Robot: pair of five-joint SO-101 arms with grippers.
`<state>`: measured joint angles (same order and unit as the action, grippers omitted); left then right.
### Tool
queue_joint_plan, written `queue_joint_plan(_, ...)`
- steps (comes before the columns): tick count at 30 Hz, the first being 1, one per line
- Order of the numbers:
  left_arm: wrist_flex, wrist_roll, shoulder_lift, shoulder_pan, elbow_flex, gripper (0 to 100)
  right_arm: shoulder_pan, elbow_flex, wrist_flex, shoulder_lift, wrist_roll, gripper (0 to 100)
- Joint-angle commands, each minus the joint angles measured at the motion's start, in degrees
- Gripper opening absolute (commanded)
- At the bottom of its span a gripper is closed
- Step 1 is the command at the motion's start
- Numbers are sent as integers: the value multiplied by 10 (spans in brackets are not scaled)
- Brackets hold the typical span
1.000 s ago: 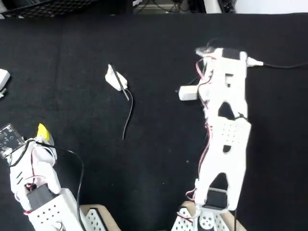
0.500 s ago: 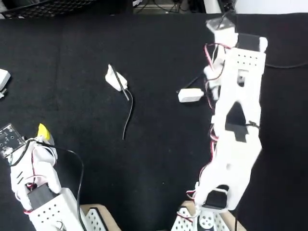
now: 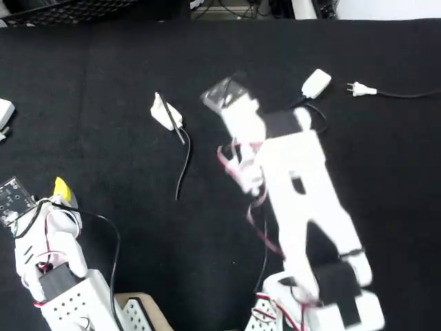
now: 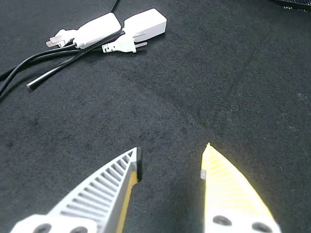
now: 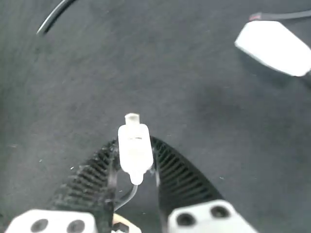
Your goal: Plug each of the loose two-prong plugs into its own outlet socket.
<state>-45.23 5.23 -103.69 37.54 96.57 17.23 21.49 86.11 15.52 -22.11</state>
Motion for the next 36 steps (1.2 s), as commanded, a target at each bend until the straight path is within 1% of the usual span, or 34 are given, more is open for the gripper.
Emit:
queue_joint_plan(1,-3,0,-4,3,7,223,62,83,-29,47,-5,13)
queue_joint_plan(7,-3,0,-4,3,7,223,147,197,-98,47,-4,13)
queue_joint_plan(9,-3,0,-4,3,7,223,158,224,-113,46,-4,14)
queue_joint_plan(13,-3,0,-4,3,7,223,159,258,-131,46,-4,21)
queue_joint_plan(15,-3,0,-4,3,7,223,159,272,-133,46,-4,64)
queue_joint_plan(19,-3,0,-4,3,7,223,161,291,-135,46,-4,208)
queue_joint_plan(21,-3,0,-4,3,7,223,161,292,-135,46,-5,268)
queue_joint_plan(23,-3,0,-4,3,7,223,161,291,-135,46,-5,306)
queue_joint_plan(29,-3,0,-4,3,7,223,157,240,-110,51,-9,319)
queue_joint_plan(33,-3,0,-3,4,7,223,149,175,-62,51,-76,319)
queue_joint_plan(36,-3,0,-3,4,7,223,95,129,-55,50,-109,319)
